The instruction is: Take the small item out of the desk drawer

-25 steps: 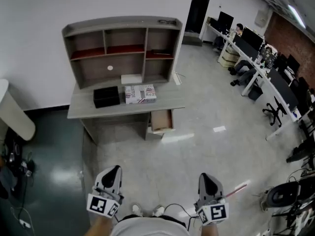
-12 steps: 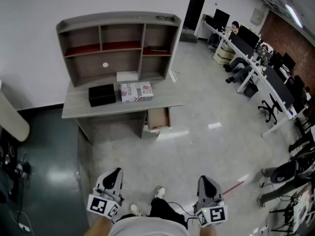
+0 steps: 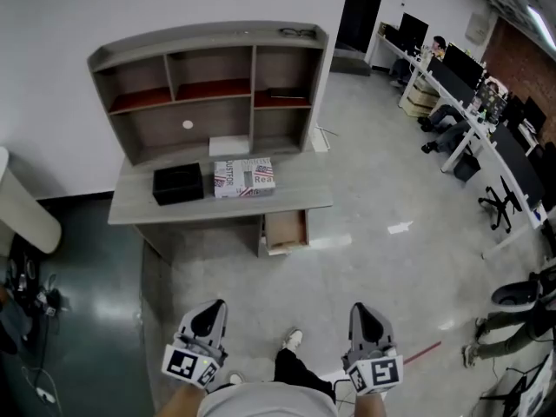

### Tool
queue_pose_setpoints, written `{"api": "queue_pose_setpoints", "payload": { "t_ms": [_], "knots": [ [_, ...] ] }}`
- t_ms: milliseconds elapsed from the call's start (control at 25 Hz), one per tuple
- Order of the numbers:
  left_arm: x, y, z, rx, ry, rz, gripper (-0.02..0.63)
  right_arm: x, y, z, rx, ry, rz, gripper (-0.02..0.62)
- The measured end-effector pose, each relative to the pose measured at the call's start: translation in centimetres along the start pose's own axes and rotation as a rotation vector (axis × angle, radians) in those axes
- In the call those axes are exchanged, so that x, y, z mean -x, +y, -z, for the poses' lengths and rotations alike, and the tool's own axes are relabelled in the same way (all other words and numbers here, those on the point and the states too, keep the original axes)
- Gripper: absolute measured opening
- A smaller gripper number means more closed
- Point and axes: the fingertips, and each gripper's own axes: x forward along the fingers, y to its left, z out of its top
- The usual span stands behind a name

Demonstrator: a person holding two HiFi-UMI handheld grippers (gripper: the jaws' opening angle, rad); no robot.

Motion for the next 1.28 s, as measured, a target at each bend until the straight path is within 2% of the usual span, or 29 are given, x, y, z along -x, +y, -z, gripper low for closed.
{"api": "queue_pose_setpoints", "payload": {
  "t_ms": [240, 520, 720, 840, 1040, 1280],
  "knots": [
    [-10.3, -2.1, -2.5, -0.046, -0.024, -0.018, 0.018, -6.4, -8.7, -0.8, -0.024, -0.005, -0.043, 0.023],
    [-15.9, -3.0, -2.7, -0.115, 0.003, -0.086, 0.018, -11.6, -14.7, -0.6, -0.046, -0.007, -0.109, 0.023],
    [-17.8, -2.2, -2.9, -0.136, 0.021, -0.120, 0.018, -14.5, -15.0, -0.5, -0.059, 0.009, -0.157, 0.023],
    [-19.1, -1.5, -1.8, -0.132, 0.048, -0.110, 0.018, -16.2, -14.6, -0.2, -0.056, 0.023, -0.172, 0.023],
    [-22.1, 0.5, 2.1, -0.098, 0.107, -0.072, 0.018, -19.1, -14.3, 0.7, -0.043, 0.063, -0.159, 0.022],
    [-26.3, 2.1, 8.0, -0.193, 0.223, -0.009, 0.018, -21.1, -13.6, 3.9, -0.050, 0.148, -0.145, 0.023]
  ]
}}
